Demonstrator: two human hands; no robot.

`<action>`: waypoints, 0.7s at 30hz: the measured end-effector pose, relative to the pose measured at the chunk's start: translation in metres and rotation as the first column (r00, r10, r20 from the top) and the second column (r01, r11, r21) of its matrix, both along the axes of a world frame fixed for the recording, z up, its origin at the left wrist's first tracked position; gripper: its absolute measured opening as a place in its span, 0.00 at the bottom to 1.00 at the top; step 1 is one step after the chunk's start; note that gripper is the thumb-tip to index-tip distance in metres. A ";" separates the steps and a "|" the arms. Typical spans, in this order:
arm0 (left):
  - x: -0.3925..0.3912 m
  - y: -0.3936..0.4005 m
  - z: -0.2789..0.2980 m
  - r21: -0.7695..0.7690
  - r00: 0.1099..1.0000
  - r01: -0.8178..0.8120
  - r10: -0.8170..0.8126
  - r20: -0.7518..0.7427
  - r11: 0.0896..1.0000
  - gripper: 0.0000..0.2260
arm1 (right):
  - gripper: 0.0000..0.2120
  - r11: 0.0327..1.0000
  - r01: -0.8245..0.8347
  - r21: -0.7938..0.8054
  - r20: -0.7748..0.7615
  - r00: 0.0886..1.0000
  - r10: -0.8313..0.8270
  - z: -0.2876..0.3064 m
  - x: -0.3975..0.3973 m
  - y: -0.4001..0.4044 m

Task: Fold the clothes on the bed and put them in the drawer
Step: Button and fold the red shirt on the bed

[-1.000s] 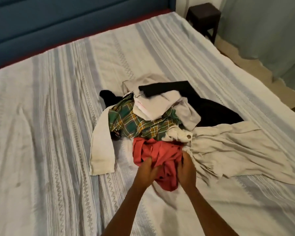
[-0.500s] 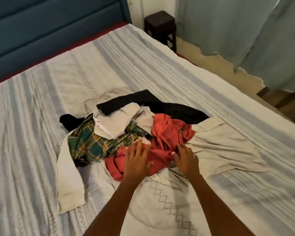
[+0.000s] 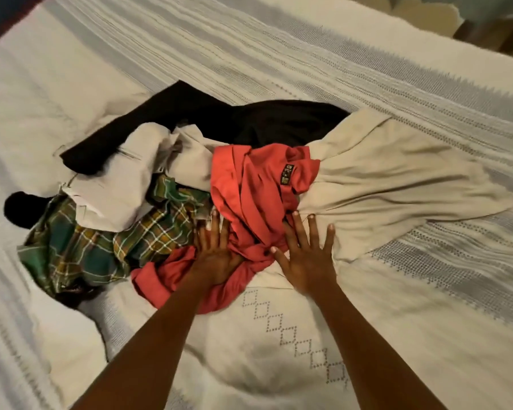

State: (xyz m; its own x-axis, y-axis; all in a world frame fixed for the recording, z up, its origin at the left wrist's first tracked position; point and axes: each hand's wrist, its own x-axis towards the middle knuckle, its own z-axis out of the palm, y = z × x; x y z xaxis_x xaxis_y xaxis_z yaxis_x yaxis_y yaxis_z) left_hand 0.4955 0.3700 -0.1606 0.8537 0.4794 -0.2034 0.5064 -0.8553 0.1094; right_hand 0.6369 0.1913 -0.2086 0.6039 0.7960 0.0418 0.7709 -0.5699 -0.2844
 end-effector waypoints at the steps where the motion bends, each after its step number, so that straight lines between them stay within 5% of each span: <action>1: 0.000 -0.002 0.004 -0.034 0.999 -0.028 0.027 -0.036 0.999 0.41 | 0.33 1.000 0.001 0.015 -0.001 1.000 -0.001 0.000 -0.002 -0.001; 5: 0.003 0.000 0.010 -0.197 0.946 -0.174 0.108 -0.307 0.965 0.62 | 0.32 0.999 0.012 0.053 0.005 1.000 -0.013 0.005 -0.001 -0.005; 8: -0.003 0.006 -0.007 -0.203 0.938 -0.220 0.149 -0.314 0.954 0.62 | 0.31 0.998 0.056 0.040 0.041 0.997 -0.058 0.004 -0.004 -0.002; 16: -0.013 0.015 -0.016 -0.208 1.000 -0.024 0.026 0.006 0.978 0.61 | 0.26 0.925 0.380 0.014 0.101 0.920 -0.380 0.010 -0.040 0.014; 18: -0.022 0.016 -0.013 -0.245 0.999 -0.013 0.025 0.045 0.969 0.56 | 0.23 0.868 0.491 0.073 0.138 0.857 -0.496 0.011 -0.083 0.005; 21: -0.045 0.008 0.000 -0.245 0.996 0.043 -0.023 0.084 0.969 0.45 | 0.25 0.886 0.440 0.147 0.203 0.863 -0.463 0.005 -0.163 -0.025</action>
State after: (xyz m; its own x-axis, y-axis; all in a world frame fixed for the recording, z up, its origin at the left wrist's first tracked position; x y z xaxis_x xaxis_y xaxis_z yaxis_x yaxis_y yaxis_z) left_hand 0.4503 0.3775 -0.1606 0.8865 0.3946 -0.2417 0.4595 -0.8129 0.3578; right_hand 0.4742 0.1668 -0.2034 0.8613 0.4240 0.2800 0.4847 -0.8509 -0.2026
